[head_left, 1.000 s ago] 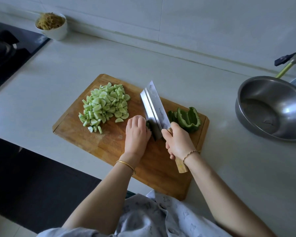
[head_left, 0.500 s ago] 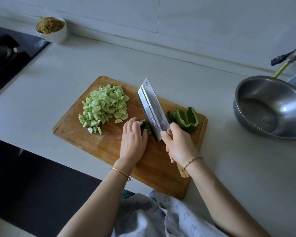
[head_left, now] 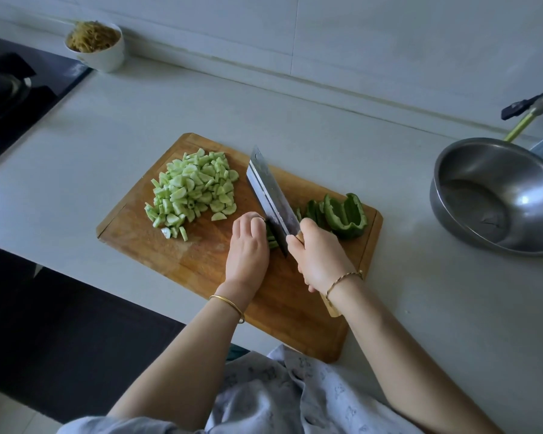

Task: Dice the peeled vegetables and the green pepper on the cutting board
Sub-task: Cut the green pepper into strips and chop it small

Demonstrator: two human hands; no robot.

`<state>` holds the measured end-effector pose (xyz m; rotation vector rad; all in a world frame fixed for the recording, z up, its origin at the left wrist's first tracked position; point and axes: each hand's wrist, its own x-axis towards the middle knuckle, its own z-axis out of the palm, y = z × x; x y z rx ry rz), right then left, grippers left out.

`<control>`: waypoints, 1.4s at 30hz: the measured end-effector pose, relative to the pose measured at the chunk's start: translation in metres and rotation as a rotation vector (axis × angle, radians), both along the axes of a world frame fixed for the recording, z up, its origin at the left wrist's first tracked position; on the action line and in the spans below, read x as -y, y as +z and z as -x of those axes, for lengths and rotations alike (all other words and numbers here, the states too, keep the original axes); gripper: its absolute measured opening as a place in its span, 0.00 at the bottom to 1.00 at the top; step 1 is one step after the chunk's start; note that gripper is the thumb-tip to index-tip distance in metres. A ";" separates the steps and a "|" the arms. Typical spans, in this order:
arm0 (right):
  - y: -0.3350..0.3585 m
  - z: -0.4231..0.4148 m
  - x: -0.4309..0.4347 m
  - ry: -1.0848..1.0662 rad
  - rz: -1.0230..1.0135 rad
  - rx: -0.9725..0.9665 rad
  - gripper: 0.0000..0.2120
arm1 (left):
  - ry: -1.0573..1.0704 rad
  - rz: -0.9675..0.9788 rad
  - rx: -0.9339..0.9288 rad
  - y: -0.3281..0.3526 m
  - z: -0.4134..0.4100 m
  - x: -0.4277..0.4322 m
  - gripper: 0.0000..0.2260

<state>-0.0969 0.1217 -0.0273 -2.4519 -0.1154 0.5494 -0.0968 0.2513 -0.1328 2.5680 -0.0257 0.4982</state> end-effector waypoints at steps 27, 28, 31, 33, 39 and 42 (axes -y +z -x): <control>-0.023 0.008 -0.008 -0.158 -0.040 -0.040 0.07 | 0.008 -0.091 -0.024 0.001 0.004 0.005 0.10; -0.022 0.005 -0.012 -0.148 -0.028 -0.021 0.07 | 0.001 -0.091 -0.026 0.000 0.005 0.005 0.11; -0.018 -0.003 -0.019 -0.099 0.022 0.039 0.09 | -0.006 -0.101 -0.032 0.000 0.007 0.005 0.11; -0.022 -0.005 -0.015 -0.112 -0.011 0.013 0.08 | 0.004 -0.100 -0.051 0.001 0.007 0.005 0.10; -0.023 -0.008 0.009 -0.204 -0.180 -0.072 0.09 | 0.006 -0.087 -0.063 0.004 0.000 0.007 0.11; -0.019 -0.010 0.012 -0.227 -0.237 -0.047 0.11 | -0.006 -0.047 -0.051 0.008 -0.008 0.010 0.11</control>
